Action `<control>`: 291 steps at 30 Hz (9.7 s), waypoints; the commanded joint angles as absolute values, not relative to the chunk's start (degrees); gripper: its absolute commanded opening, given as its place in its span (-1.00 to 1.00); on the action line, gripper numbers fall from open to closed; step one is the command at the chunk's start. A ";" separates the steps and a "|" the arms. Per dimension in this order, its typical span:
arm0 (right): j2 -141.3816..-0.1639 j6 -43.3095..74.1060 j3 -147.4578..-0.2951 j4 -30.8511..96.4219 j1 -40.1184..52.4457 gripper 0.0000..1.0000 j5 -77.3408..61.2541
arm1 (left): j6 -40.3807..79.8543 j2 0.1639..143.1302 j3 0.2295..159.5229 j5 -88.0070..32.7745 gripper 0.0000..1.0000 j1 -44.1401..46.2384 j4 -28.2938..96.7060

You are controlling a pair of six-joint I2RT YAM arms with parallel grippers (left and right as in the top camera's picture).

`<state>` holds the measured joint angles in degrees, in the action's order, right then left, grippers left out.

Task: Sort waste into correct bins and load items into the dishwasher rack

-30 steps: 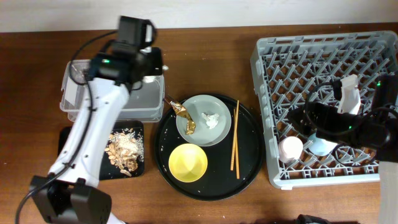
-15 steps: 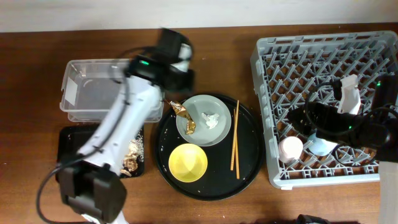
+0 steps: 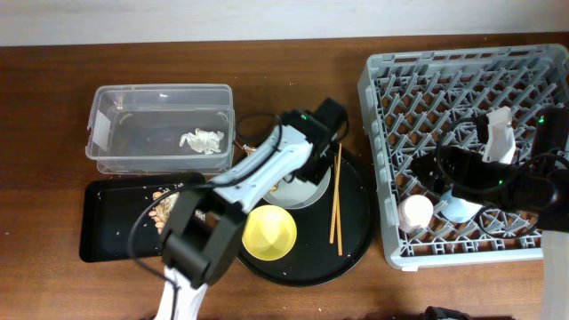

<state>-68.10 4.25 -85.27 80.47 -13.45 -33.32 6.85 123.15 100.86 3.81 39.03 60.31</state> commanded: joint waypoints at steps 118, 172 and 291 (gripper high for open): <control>-97.56 0.78 -85.30 80.58 -3.31 0.97 -26.55 | -2.17 0.30 2.55 -1.76 0.99 12.60 8.84; -85.69 30.48 -80.31 57.47 1.43 -0.92 49.58 | -2.20 0.30 2.55 -1.76 0.99 12.60 8.84; -82.91 23.46 -71.68 68.90 -55.07 0.14 -16.95 | -2.20 0.30 2.55 -1.76 0.99 12.60 8.84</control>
<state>-80.42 22.81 -71.88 68.25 -51.86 -11.00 -2.55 0.62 2.87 -1.54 12.69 8.93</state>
